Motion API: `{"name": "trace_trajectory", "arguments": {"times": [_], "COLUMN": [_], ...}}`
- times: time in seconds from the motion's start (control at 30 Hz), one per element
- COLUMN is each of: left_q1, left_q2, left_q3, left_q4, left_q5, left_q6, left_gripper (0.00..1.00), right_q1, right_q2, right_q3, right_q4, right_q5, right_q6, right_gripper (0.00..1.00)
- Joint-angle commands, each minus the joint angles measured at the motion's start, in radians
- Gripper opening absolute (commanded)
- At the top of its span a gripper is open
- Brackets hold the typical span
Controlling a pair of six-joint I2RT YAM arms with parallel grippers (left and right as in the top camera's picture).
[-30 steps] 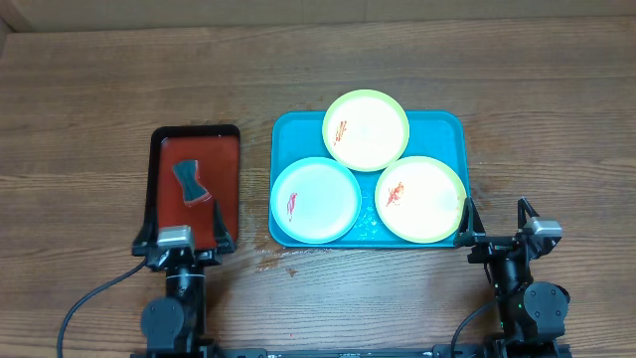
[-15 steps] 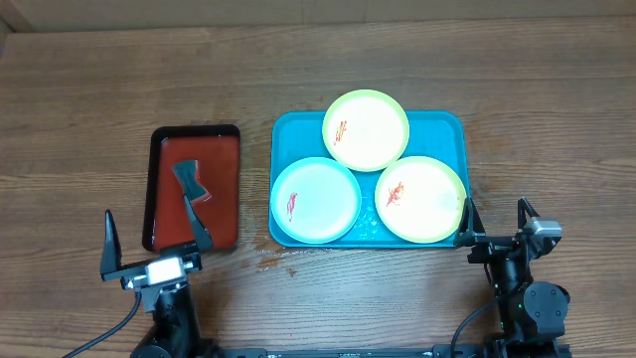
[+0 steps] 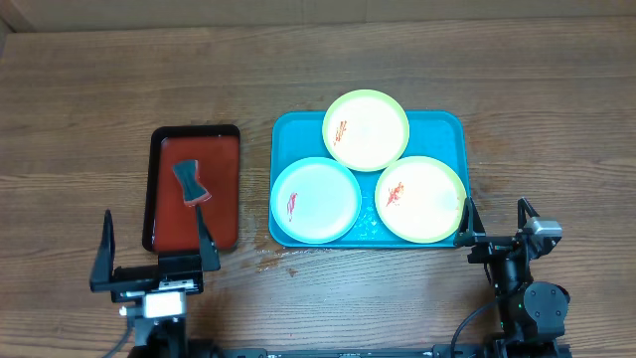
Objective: Clean dirty plates on tray and stack at the side
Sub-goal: 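Reach the left gripper to the sponge and grasp it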
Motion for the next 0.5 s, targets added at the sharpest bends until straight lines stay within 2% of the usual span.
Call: {"name": "trace_trajectory", "arguments": {"times": [0.0,0.07,0.1,0.17,0.23,0.33,0.37,0.47], "left_q1": [0.006,0.006,0.006,0.005,0.005,0.009,0.016,0.052], "left_q2": [0.150,0.282,0.373,0.508,0.628,0.758,0.808,0.946], "left_q3": [0.216,0.379,0.483,0.623,0.732,0.830,0.871,0.993], "left_q4": [-0.193,-0.410,-0.529,-0.666,-0.775,-0.878,-0.937,-1.145], "left_q5": [0.007,0.042,0.119,0.277,0.357,0.283,0.217,-0.019], "left_q6": [-0.145,-0.187,-0.185,-0.185,-0.185,-0.172,-0.204,-0.399], "left_gripper": [1.00,1.00,1.00,1.00,1.00,1.00,1.00,1.00], "right_q1": [-0.005,-0.005,-0.005,-0.005,-0.005,-0.005,-0.005,-0.005], "right_q2": [-0.012,-0.012,-0.012,-0.012,-0.012,-0.012,-0.012,-0.012], "right_q3": [-0.010,-0.010,-0.010,-0.010,-0.010,-0.010,-0.010,-0.010], "right_q4": [0.003,0.003,0.003,0.003,0.003,0.003,0.003,0.003], "right_q5": [0.010,0.010,0.010,0.010,0.010,0.010,0.010,0.010], "right_q6": [-0.007,-0.007,-0.007,-0.007,-0.007,-0.007,-0.007,-0.007], "right_gripper": [1.00,1.00,1.00,1.00,1.00,1.00,1.00,1.00]}}
